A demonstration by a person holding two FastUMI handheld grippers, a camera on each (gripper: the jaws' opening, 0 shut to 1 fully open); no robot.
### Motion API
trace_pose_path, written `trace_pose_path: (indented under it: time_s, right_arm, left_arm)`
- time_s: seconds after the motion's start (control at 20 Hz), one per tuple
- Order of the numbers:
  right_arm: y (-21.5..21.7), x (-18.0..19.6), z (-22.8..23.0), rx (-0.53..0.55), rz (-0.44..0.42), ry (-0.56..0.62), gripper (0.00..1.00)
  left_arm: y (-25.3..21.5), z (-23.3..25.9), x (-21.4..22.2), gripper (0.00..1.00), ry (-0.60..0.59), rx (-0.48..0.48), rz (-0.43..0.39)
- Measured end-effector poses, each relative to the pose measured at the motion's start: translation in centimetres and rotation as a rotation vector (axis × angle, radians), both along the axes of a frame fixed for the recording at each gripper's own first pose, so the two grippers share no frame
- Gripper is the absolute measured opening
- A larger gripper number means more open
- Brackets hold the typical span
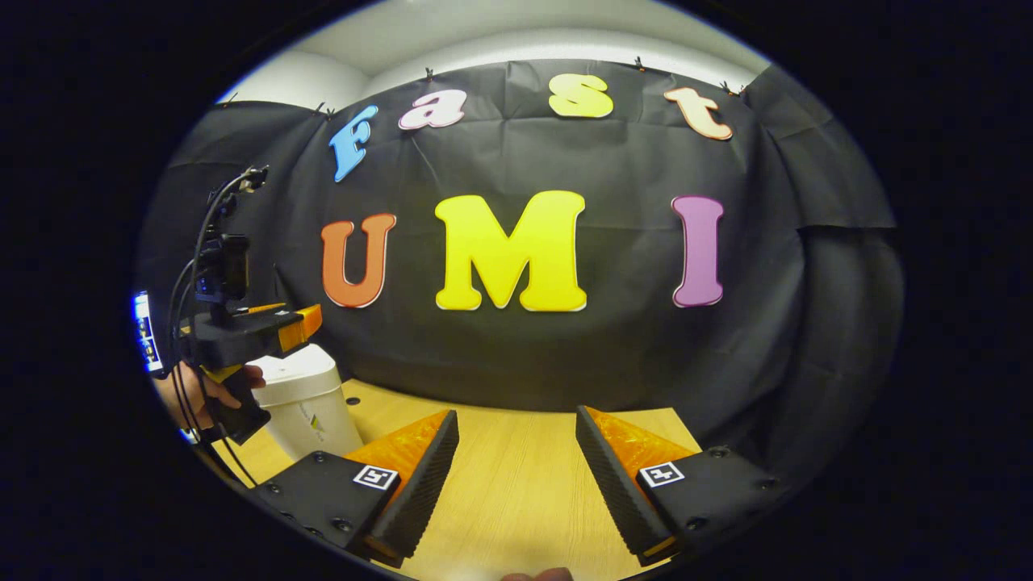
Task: Press the lid of the desktop garbage bin to open it, pick up the crumpled paper on the desktop and throw it into the bin, then pick up the pop can on the desktop and drop it into the bin, and finally close the garbage bin lid.
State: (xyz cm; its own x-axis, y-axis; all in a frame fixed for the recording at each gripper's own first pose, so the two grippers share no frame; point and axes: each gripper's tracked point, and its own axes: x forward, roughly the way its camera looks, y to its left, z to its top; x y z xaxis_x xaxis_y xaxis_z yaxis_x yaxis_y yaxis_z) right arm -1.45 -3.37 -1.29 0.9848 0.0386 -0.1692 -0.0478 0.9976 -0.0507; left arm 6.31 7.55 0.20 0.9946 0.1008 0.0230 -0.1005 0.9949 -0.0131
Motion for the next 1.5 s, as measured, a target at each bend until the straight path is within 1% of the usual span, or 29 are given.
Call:
trace_pose_path:
  time_s: [0.15, 0.2, 0.35, 0.55, 0.6, 0.8, 0.95, 1.15, 1.25, 1.3, 1.5]
  right_arm:
    - [0.8, 0.1, 3.2, -0.004, -0.012, -0.095, 0.92]
    - [1.0, 0.1, 4.0, -0.006, -0.017, -0.12, 0.91]
    - [1.4, -0.4, 5.3, -0.026, -0.037, -0.173, 0.93]
    - [1.5, -0.9, 5.9, -0.05, -0.081, -0.207, 0.92]
    - [1.7, -1.0, 6.1, -0.045, -0.082, -0.207, 0.94]
    - [1.6, -1.4, 7.0, -0.033, -0.092, -0.225, 0.94]
    - [0.9, -1.8, 7.2, -0.024, -0.126, -0.231, 0.94]
    - [0.9, -2.0, 6.7, -0.031, -0.132, -0.219, 0.94]
    - [0.7, -2.0, 6.7, -0.03, -0.135, -0.216, 0.96]
    - [0.8, -2.0, 6.7, -0.023, -0.132, -0.216, 0.94]
    - [0.4, -1.8, 6.1, -0.01, -0.134, -0.197, 0.94]
  left_arm:
    - [-2.7, 2.2, -1.9, 0.87, -0.005, -0.038, -0.099]
    - [-3.2, 2.4, -2.3, 0.87, -0.008, -0.045, -0.121]
    - [-5.3, 2.4, -4.3, 0.88, -0.022, -0.067, -0.173]
    - [-6.2, 2.6, -6.1, 0.91, -0.038, -0.067, -0.17]
    - [-6.6, 2.8, -6.4, 0.91, -0.048, -0.073, -0.18]
    - [-8.0, 3.0, -7.5, 0.91, -0.072, -0.077, -0.219]
    - [-7.6, 2.0, -7.6, 0.9, -0.053, -0.062, -0.198]
    - [-8.1, 1.2, -7.8, 0.91, -0.029, -0.081, -0.195]
    - [-8.2, 2.1, -8.0, 0.91, -0.033, -0.077, -0.193]
    - [-8.3, 2.4, -7.9, 0.91, -0.035, -0.075, -0.193]
    - [-8.8, 2.4, -7.9, 0.91, -0.041, -0.077, -0.199]
